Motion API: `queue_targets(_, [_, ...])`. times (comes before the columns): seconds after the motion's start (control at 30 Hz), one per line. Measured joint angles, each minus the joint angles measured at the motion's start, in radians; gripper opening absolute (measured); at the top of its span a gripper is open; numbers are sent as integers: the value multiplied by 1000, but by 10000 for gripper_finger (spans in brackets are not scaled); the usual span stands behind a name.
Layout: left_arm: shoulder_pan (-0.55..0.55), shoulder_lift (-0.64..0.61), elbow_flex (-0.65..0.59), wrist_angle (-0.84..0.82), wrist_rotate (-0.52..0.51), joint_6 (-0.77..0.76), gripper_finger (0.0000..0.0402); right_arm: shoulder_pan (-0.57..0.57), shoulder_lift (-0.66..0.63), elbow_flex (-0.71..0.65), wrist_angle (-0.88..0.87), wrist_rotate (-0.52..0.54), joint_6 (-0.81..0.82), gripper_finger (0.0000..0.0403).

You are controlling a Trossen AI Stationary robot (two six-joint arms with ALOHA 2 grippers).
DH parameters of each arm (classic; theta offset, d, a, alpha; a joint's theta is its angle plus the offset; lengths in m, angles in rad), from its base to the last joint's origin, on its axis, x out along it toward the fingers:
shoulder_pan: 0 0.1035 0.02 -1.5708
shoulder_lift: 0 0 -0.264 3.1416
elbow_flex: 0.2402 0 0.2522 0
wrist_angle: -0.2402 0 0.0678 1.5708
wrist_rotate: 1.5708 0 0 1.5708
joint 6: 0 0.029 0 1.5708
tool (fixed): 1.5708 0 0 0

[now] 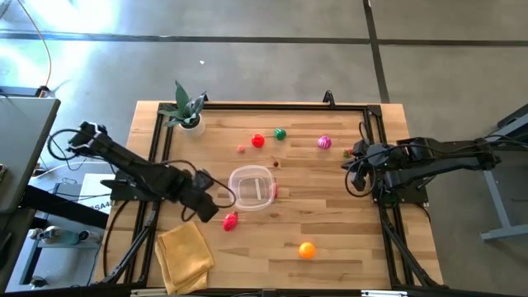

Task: Pick and placing Produce into tupperware
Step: Put the red dragon fruit into the transparent container

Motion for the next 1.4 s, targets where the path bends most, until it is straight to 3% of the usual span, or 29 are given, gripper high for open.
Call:
queue_targets(0.27, [0,229,202,-100,8,12,106,0,0,0,3,0,0,0])
queue_targets(0.47, [0,281,299,-116,13,-27,106,0,0,0,2,0,0,0])
queue_targets(0.67, [0,280,307,-86,87,-28,106,0,0,0,2,0,0,0])
queue_targets(1.13, [1,314,306,-46,100,-132,106,0,0,0,2,0,0,0])
queue_targets(1.27, [0,334,294,-33,62,-258,106,0,0,0,2,0,0,0])
queue_targets(1.4, [0,404,278,-31,90,-348,106,0,0,0,1,0,0,0])
